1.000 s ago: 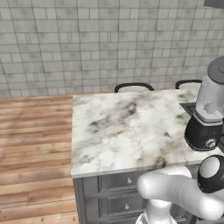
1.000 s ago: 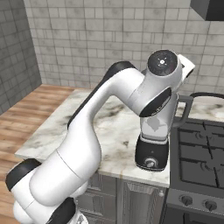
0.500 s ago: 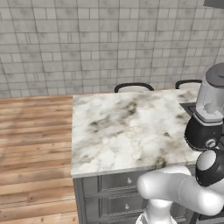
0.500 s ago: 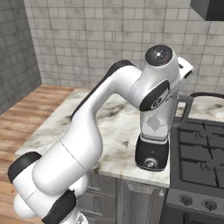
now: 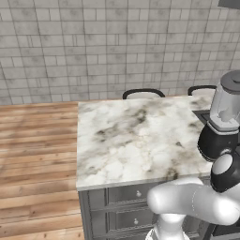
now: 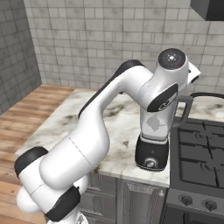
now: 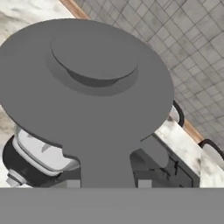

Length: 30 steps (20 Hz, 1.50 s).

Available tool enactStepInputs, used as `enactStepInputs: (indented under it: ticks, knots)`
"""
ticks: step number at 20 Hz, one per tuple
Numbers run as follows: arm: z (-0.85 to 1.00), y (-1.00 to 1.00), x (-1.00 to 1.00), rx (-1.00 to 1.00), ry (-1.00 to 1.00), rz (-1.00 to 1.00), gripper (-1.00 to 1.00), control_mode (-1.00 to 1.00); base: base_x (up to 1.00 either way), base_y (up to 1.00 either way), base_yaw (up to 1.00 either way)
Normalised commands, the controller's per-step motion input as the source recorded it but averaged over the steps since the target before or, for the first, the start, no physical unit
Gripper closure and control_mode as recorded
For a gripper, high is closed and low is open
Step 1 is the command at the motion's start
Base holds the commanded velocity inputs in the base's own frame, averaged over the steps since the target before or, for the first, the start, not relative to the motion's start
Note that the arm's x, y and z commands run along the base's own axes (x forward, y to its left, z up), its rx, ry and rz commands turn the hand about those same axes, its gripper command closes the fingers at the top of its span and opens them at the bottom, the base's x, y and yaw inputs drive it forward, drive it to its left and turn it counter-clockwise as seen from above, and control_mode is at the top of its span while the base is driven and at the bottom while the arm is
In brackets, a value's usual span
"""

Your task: Grab the lemon wedge and garlic from the fridge, place them in the blender, close the lid, and turn on the blender to create a marinade.

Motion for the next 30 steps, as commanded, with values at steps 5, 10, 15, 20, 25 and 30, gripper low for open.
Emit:
enactStepInputs:
  ticks: [5, 10, 15, 20, 25, 30]
  knots:
    - [-0.09, 0.00, 0.15, 0.06, 0.01, 0.00, 1.00, -1.00, 0.00, 0.00, 0.00]
    - [-0.16, -0.06, 0.18, 0.05, 0.00, 0.00, 1.00, -1.00, 0.00, 0.00, 0.00]
    - [-0.18, -0.07, 0.24, 0.03, 0.00, 0.00, 1.00, -1.00, 0.00, 0.00, 0.00]
    - [-0.13, 0.00, 0.32, 0.01, 0.01, 0.00, 1.00, -1.00, 0.00, 0.00, 0.00]
    - [-0.08, 0.00, 0.06, 0.05, 0.06, 0.00, 1.00, -1.00, 0.00, 0.00, 0.00]
    - [-0.14, 0.00, -0.02, 0.09, 0.02, 0.00, 1.00, -1.00, 0.00, 0.00, 0.00]
